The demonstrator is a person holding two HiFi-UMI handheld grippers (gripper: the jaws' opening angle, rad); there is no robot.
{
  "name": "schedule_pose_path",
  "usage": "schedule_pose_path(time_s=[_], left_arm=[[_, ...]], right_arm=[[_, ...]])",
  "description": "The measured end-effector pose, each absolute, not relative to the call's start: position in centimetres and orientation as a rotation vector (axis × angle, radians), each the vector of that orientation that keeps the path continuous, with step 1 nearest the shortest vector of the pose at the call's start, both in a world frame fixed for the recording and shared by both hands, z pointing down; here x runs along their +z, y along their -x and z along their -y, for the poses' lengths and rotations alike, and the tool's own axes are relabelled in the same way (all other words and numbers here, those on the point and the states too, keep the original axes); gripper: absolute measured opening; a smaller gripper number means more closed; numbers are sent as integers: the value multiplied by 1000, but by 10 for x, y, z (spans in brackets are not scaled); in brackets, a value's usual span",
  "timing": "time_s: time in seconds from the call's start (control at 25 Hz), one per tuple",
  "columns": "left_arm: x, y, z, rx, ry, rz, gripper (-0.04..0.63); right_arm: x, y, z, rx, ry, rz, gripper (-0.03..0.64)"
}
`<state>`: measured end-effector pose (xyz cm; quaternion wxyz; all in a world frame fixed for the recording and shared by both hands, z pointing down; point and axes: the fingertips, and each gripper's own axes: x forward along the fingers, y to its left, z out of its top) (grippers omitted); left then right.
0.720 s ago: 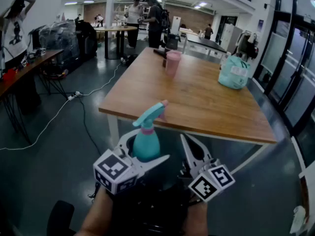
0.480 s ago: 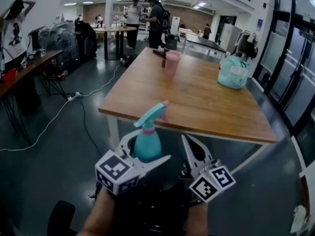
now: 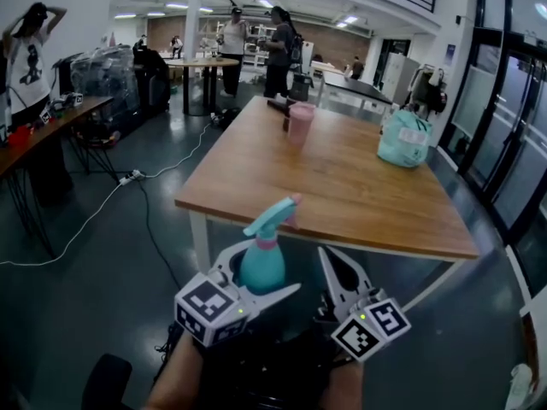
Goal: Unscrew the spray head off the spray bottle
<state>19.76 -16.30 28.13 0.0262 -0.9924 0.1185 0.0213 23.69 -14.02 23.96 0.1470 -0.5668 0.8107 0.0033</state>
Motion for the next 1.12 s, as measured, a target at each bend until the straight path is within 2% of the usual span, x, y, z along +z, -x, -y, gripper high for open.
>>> schedule_pose_path(time_s=[0.36,0.4,0.48,0.6,0.84,1.12], left_arm=[[302,-190,179,-59,3027,-473,434],[304,-187,180,-71,3018,-495,434],[309,-182,187,-96,2989,-556,434],[319,-178,197,-185,2898,-652,434],[324,-177,197,-307,2710,-717,434],[321,-187,176,-224,2775,-553,434]], right_arm=[[221,-178,153,137,1468,-2595,5],[223,-172,156,131,1459,-2626,15],[229,-160,161,116,1451,-2680,100],[233,-148,164,76,1412,-2714,151],[239,-144,170,42,1423,-2725,154],[237,-153,156,-4,1292,-2745,135]])
